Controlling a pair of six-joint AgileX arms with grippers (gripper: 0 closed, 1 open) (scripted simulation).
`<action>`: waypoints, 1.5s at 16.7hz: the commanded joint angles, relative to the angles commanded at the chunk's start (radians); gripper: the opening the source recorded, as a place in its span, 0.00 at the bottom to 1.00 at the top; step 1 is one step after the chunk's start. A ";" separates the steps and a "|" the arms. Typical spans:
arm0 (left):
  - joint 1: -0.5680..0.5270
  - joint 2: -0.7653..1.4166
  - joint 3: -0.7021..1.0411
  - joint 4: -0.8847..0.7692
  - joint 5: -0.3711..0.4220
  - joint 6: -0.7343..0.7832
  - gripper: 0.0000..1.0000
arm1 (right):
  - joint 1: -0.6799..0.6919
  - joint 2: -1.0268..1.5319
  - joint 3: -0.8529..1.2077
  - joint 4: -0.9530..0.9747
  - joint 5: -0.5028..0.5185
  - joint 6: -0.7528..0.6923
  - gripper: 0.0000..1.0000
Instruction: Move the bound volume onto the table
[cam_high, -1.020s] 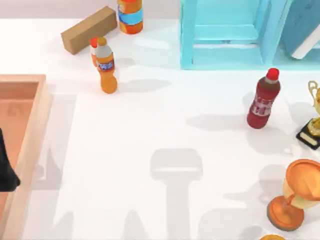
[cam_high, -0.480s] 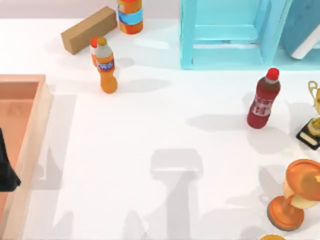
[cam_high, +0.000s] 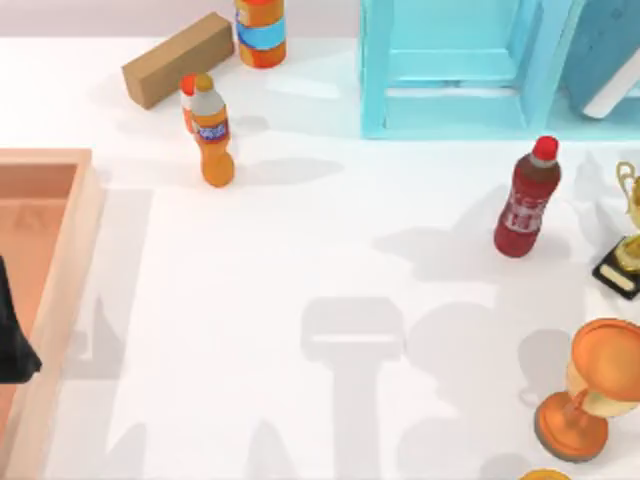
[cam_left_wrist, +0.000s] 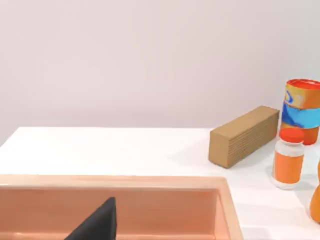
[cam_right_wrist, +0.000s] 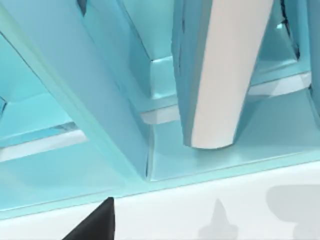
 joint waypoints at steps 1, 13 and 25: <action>0.000 0.000 0.000 0.000 0.000 0.000 1.00 | 0.000 0.068 0.040 0.021 -0.007 0.010 1.00; 0.000 0.000 0.000 0.000 0.000 0.000 1.00 | 0.002 0.280 0.205 0.110 -0.026 0.035 1.00; 0.000 0.000 0.000 0.000 0.000 0.000 1.00 | 0.063 0.636 0.601 0.079 0.038 0.062 1.00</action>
